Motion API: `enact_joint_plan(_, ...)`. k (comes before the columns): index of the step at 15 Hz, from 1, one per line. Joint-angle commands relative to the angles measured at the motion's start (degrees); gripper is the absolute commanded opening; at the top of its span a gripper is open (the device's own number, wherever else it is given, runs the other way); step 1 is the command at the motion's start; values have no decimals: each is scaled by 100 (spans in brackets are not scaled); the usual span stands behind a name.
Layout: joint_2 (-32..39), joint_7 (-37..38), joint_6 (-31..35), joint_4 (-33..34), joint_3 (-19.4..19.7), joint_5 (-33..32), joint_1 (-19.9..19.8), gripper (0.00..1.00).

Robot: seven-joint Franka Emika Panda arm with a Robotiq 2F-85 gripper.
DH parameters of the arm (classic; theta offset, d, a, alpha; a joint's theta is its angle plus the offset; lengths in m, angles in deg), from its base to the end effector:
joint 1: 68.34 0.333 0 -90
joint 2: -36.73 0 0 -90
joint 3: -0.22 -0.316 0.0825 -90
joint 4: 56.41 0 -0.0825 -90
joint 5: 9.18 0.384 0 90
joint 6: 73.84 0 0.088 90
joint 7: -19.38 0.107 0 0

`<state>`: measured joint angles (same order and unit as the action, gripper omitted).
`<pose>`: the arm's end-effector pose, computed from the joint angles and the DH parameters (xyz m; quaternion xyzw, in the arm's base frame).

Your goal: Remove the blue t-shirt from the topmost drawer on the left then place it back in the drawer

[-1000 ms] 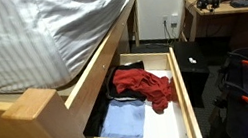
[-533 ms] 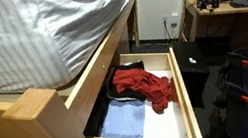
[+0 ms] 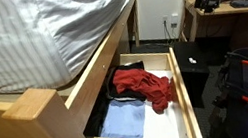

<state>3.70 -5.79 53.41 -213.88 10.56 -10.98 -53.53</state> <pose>0.3525 0.0313 0.3882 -0.9599 -0.2773 -0.0269 0.0323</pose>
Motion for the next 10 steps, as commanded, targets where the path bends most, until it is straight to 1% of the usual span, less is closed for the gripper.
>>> enact_joint_plan(1, 269, -208, -8, 99, -245, 171, -136, 100)
enact_joint_plan(2, 453, -263, -7, 189, -272, 181, -116, 100)
enact_joint_plan(4, 603, -316, -7, 302, -285, 180, -119, 100)
enact_joint_plan(5, 716, -130, 197, 287, -293, 203, -199, 100)
enact_joint_plan(6, 925, -129, 404, 266, -299, 368, -123, 100)
enact_joint_plan(7, 1225, 59, 851, 150, -517, 359, -31, 100)
enact_joint_plan(10, 1723, 391, 2035, -237, -1179, 196, 187, 100)
